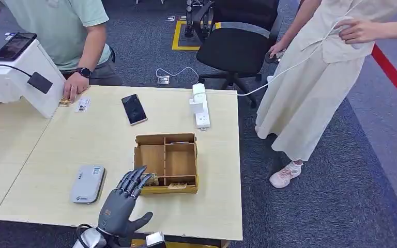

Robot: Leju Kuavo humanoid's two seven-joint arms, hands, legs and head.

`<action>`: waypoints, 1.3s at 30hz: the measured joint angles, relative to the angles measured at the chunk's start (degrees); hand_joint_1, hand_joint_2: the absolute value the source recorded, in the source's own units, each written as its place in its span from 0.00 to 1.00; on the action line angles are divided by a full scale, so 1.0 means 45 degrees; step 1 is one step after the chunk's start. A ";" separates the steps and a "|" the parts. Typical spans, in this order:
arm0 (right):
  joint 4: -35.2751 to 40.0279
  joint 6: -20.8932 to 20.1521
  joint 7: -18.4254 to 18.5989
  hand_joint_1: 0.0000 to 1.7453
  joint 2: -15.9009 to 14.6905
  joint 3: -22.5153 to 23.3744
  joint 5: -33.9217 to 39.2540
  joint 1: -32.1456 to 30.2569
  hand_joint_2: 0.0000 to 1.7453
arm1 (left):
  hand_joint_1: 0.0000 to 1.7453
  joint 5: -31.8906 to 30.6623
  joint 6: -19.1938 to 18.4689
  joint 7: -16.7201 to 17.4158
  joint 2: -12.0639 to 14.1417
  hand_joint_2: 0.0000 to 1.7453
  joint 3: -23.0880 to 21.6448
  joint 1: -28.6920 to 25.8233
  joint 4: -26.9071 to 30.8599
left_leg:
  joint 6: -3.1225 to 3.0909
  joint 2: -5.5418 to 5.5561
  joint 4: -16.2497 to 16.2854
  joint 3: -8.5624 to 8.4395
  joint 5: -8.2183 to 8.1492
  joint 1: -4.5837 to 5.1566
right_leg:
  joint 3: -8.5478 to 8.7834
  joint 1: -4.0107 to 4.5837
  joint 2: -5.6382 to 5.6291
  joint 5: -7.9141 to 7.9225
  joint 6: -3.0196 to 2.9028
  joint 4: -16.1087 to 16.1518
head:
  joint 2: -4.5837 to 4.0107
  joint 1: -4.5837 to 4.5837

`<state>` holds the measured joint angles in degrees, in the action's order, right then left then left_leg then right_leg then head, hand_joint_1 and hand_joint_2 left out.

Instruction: Pass the card to the sensor for recognition and then transmit it.

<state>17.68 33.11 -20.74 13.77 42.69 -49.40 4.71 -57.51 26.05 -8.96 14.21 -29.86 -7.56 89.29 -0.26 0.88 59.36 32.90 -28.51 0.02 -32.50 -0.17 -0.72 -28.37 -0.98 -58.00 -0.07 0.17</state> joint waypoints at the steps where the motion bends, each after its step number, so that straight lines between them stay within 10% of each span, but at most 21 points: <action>1: 0.0000 0.0005 0.0005 0.00 0.0000 -0.0005 0.0000 0.0001 0.00 | 0.00 0.0000 0.0000 0.0000 0.0000 1.00 -0.0092 -0.0001 0.0000 | 0.0000 0.0000 0.0000 0.0000 -0.0001 0.0000 | 0.0000 0.0000 0.0000 0.0000 0.0000 0.0000 | 0.0000 0.0005; 39: -0.0102 0.0112 0.0189 0.00 0.0005 -0.0685 -0.0262 0.0075 0.00 | 0.00 -0.0136 -0.0112 -0.0359 -0.2312 1.00 -0.1418 0.3014 -0.3308 | -0.0001 0.0003 0.0004 0.0000 -0.0001 0.0003 | -0.0001 -0.0003 0.0001 0.0002 0.0003 0.0000 | 0.0000 0.0000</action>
<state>17.22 33.62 -19.89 13.79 39.60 -50.58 5.05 -58.12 25.55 -10.58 3.80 -36.24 6.00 74.40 -0.26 0.89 59.38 32.90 -28.52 0.03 -32.51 -0.18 -0.72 -28.36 -0.96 -58.00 -0.07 0.17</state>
